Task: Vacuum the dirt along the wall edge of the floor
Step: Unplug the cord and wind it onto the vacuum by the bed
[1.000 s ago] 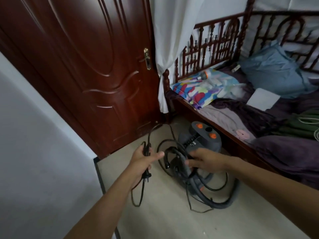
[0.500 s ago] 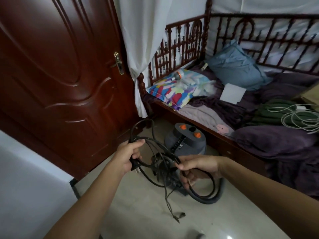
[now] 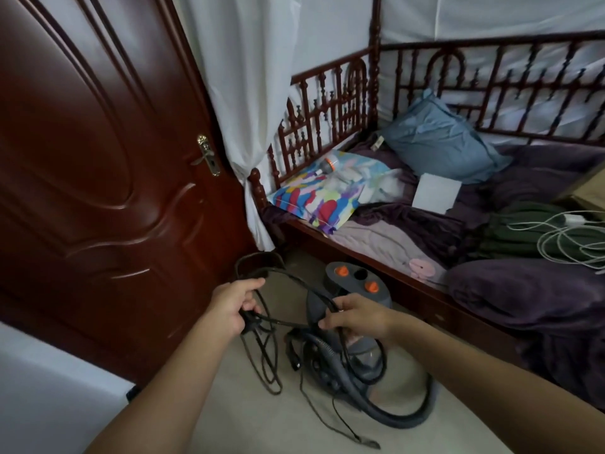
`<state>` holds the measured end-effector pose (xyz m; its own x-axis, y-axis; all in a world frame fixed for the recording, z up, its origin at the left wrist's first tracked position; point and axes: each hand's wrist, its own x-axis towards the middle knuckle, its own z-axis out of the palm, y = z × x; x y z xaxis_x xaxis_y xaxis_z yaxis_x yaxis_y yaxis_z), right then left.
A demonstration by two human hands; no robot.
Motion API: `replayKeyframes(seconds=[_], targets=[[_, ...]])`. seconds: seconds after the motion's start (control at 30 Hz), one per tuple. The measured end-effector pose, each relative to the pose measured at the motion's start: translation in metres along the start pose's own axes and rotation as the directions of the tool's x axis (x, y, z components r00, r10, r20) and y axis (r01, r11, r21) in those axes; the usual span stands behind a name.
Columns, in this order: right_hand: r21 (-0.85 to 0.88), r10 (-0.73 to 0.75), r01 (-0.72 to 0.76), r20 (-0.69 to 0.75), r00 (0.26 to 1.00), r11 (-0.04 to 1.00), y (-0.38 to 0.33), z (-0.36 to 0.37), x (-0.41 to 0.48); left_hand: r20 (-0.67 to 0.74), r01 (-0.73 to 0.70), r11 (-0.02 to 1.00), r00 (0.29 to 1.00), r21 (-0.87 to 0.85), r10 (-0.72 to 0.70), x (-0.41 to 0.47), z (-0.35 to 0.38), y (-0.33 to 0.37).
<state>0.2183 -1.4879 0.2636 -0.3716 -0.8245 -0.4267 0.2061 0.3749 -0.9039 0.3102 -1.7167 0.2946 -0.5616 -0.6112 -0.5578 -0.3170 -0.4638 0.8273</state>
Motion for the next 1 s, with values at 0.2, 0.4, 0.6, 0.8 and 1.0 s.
replayKeyframes(seconds=[0.2,0.4,0.6,0.8,1.0], targets=[[0.329,0.043,-0.036,-0.013,0.999,0.944,0.002,-0.045,0.023,0.043,-0.076,0.996,0.996,-0.052,0.079,-0.003,0.036,0.027],[0.375,0.15,-0.121,-0.048,0.987,0.919,0.027,-0.038,0.063,0.101,-0.179,0.984,0.979,0.01,0.177,-0.011,0.041,0.073],[-0.093,0.148,-0.154,-0.06,0.987,0.984,0.022,0.02,0.109,0.166,-0.218,0.976,0.963,0.014,0.213,-0.004,0.021,0.11],[-0.355,0.084,-0.133,-0.15,0.985,0.925,0.022,0.076,0.18,0.221,-0.235,0.972,0.947,-0.018,0.233,0.016,-0.028,0.159],[-0.665,0.228,-0.443,-0.388,0.893,0.602,0.101,0.055,0.182,0.151,-0.273,0.958,0.947,-0.09,0.284,0.06,-0.11,0.219]])
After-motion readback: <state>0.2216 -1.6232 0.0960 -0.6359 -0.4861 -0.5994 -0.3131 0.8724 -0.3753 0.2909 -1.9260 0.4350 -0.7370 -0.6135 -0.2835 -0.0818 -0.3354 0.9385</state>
